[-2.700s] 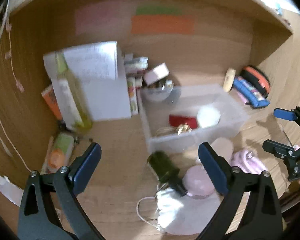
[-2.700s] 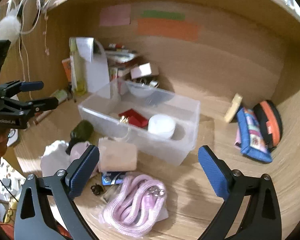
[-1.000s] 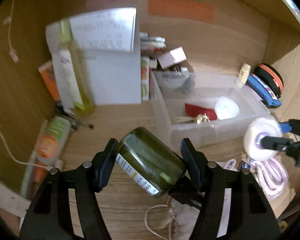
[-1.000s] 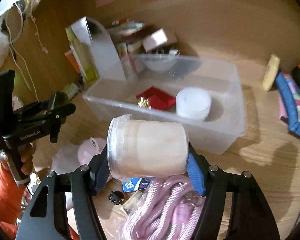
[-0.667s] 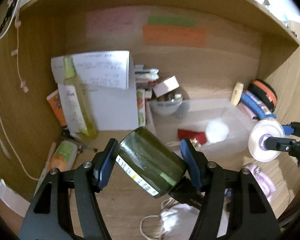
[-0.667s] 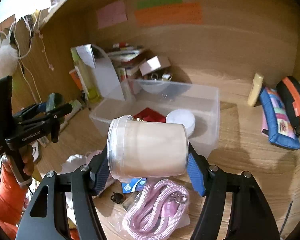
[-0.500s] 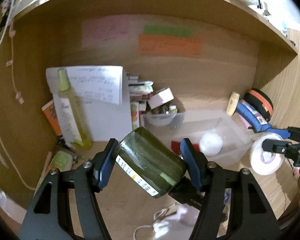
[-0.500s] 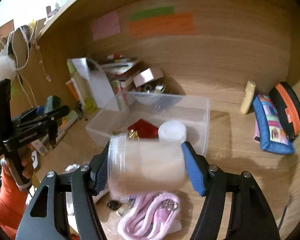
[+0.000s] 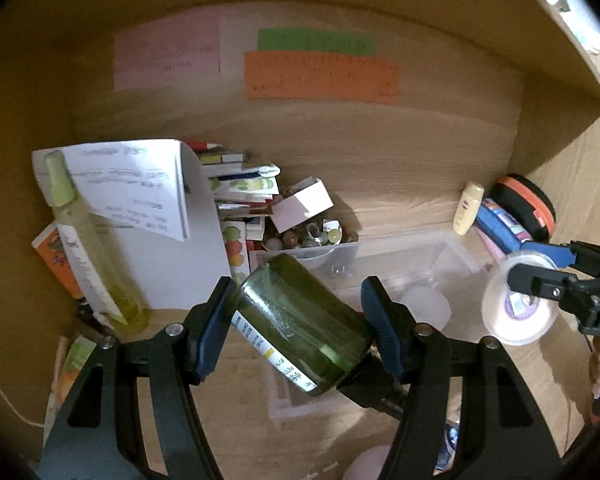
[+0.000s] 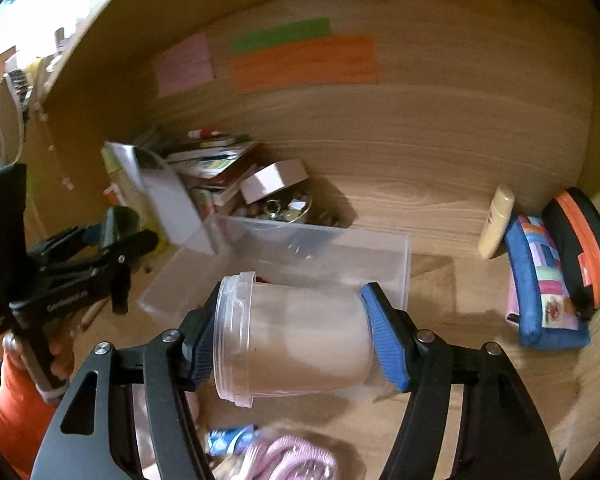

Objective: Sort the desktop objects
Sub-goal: 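Lower the bottle and jar into the clear bin and open both grippers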

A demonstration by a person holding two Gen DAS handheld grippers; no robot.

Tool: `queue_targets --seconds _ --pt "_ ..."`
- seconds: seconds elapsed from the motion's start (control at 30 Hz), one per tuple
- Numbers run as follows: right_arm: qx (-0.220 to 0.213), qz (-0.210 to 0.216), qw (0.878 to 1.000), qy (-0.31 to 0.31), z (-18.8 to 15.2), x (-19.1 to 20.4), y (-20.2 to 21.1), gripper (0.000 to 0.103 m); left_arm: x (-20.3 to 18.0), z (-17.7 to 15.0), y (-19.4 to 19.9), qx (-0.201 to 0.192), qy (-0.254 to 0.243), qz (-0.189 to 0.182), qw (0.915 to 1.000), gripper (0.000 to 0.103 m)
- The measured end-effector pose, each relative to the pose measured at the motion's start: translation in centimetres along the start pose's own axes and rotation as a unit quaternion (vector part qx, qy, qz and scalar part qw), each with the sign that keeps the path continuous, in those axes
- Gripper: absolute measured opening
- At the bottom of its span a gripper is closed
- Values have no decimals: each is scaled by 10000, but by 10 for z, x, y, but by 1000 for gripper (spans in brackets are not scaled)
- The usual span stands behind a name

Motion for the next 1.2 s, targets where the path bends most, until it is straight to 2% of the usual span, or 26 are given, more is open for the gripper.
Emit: queue_targets --seconds 0.17,0.3,0.4,0.63,0.9,1.0,1.07,1.13,1.2 --pt "70 -315 9995 -9 -3 -14 -26 62 -5 -7 -27 186 -140 74 9997 64" --pt "175 -551 9982 180 -9 -19 -42 62 -11 -18 -51 380 -505 252 9977 64" --pt "252 -571 9978 239 -11 -21 -49 62 -17 -27 -63 497 -712 261 9959 64" --pt "604 -624 9955 388 -25 -26 -65 62 -28 -35 -68 305 -1427 476 9882 63" --pt "625 -745 9940 496 -26 -24 -63 63 -32 -37 -64 264 -1619 506 9851 61" --pt "698 -770 9932 526 -28 -22 -62 65 -29 -37 -62 286 -1578 621 9851 68" --pt "730 -800 9922 624 -29 -19 -58 65 -25 -36 -59 309 -1518 710 9854 88" --pt "705 -791 9918 707 -29 -15 -53 67 -24 -32 -51 201 -1440 710 9868 90" --pt "579 -870 9910 834 -26 -10 -43 79 -24 -27 -41 98 -1430 743 9869 91"
Point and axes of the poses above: each gripper's, at about its wrist camera, not at the fingertips, and y roughly against the way its jaws point, x to its left, z to its top, the point moved 10 cm from there along -y, roughly the way its jaws point, and after that the axes turned 11 degrees about z, right-handed, at the moved point
